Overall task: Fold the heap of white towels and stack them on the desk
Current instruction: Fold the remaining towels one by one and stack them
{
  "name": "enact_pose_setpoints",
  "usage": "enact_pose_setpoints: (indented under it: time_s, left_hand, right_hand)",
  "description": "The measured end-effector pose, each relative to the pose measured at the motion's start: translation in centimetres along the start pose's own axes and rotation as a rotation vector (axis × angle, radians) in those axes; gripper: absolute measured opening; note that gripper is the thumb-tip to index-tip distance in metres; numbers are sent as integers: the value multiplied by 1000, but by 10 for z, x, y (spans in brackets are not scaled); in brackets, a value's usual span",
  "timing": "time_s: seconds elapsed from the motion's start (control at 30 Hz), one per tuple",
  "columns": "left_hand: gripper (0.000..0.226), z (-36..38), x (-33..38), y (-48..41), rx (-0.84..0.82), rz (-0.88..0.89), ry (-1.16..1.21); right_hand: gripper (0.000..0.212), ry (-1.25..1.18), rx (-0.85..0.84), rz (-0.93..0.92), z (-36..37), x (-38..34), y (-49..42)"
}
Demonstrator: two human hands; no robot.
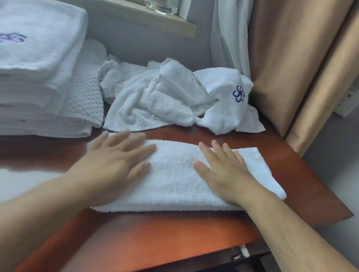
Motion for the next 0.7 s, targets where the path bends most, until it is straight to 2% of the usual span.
enact_pose_setpoints:
  time_s: [0.1,0.2,0.27,0.3,0.37,0.43,0.47,0.57,0.7]
  left_hand:
    - [75,-12,-41,28,92,-174,80]
    - [88,-23,-83,75,200,-486,294]
    - [88,-25,-102,101,145,-642,409]
    - [75,-26,-107,111,108,-681,461]
    - [38,-32,-109,126,96,-669,602]
    - [17,-42,-103,135,105,-577,699]
    - [20,-48,-97,138,105,-524,745]
    - [35,-74,-81,145,115,-414,801]
    - [25,-128,-72,152,199,-334,649]
  right_hand:
    - [87,80,-84,49,10,-33,13]
    - [94,187,-83,-37,13,-72,28]
    - [95,244,-54,-106,8,-99,33]
    - [94,241,-54,-125,4,-111,32]
    - [90,180,-99,-149,-5,-131,22]
    - [91,63,-158,-251,-15,-152,14]
    - [89,-40,-203,-333,-19,-164,13]
    - [55,-360,-370,-564,-28,-203,17]
    - [42,-541,-395,-660,-49,-239,22]
Point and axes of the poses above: each hand's wrist, its own y-axis away from the middle knuckle, its own z-axis out of the palm, x = y × z, the point moved 7 cm from there along -y, towards the middle knuckle, and after that the axes turned 5 degrees about z, right-handed, at the moved point
